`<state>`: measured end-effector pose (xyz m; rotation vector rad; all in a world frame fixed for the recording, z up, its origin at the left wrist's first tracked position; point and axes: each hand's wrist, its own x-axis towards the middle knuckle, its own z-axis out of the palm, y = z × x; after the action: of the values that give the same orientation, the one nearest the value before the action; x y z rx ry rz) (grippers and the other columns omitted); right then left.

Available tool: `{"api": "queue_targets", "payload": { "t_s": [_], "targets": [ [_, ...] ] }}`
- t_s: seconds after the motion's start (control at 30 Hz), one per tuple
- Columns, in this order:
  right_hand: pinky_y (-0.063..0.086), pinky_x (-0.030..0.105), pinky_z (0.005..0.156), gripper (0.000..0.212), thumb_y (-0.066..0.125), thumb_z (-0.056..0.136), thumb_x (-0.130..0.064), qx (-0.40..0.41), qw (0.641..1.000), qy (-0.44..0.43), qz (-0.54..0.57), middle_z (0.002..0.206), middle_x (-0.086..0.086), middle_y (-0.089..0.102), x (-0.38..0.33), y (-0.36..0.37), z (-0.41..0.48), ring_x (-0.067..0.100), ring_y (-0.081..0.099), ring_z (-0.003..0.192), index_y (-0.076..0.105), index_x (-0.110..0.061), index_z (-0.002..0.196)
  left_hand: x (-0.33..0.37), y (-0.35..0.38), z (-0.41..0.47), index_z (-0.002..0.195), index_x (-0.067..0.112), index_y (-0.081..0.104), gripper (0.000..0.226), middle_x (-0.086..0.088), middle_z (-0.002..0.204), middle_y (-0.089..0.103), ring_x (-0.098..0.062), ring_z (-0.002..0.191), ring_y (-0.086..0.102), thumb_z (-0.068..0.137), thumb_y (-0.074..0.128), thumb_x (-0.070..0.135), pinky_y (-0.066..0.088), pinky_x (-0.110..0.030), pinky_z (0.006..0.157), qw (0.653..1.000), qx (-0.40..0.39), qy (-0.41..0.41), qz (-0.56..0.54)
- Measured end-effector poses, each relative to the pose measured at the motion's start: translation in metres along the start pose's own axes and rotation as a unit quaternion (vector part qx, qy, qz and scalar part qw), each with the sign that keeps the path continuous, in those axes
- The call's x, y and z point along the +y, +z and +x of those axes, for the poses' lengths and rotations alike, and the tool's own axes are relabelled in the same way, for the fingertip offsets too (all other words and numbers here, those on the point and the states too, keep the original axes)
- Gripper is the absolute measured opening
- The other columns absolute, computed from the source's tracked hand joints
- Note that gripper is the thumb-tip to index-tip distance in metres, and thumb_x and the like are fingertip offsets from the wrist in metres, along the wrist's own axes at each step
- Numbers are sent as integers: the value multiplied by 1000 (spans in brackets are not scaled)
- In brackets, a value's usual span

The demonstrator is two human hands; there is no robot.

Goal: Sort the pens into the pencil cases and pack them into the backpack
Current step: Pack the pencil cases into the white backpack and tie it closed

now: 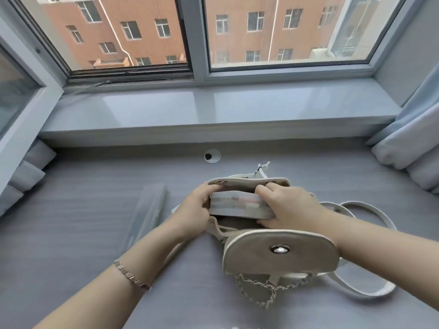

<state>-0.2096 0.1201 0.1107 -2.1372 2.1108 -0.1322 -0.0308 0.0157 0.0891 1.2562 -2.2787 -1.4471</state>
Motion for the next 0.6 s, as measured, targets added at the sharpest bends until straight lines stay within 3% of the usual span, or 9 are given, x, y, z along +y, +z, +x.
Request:
{"api": "queue_targets", "payload": {
  "t_s": [0.07,0.17,0.27,0.43,0.5,0.6],
  "targets": [
    [39,31,71,47,54,85,-35,-80,995,16,-58,118,6,54,-6,4,5,28,57,106,39,-12,123,2,3,1,132,16,51,80,-9,150,33,-18,143,24,68,24,-25,15,-32,120,1000,3,16,21],
    [46,37,81,50,49,89,-22,-153,980,23,-127,125,14,52,-17,24,15,33,56,108,31,-7,134,15,17,-7,140,16,40,79,-3,157,13,-11,146,8,73,26,-23,0,-4,107,996,7,53,73],
    [43,39,89,52,42,92,-19,-210,972,31,-98,132,19,46,-14,48,20,35,51,114,24,-8,139,21,27,-16,142,17,35,78,0,159,3,-7,145,4,75,25,-22,-2,14,87,997,5,50,54],
    [30,42,104,61,52,81,-37,-194,980,46,24,142,8,34,-11,60,25,31,36,128,32,-20,135,15,33,-17,141,15,34,78,-2,159,1,9,130,5,73,25,-23,1,16,83,999,4,37,40],
    [28,44,105,60,48,83,-48,-209,974,67,63,143,8,34,-13,60,25,30,34,129,34,-21,135,16,35,-18,141,15,33,77,-2,159,-2,5,136,4,74,26,-23,0,16,83,998,7,37,45],
    [27,43,103,54,39,89,-50,-178,982,61,36,144,5,32,-18,65,17,27,33,130,34,-22,136,13,36,-18,140,14,31,72,-4,158,-8,-8,145,1,78,28,-20,-2,16,81,998,-1,35,49]
  ]
}}
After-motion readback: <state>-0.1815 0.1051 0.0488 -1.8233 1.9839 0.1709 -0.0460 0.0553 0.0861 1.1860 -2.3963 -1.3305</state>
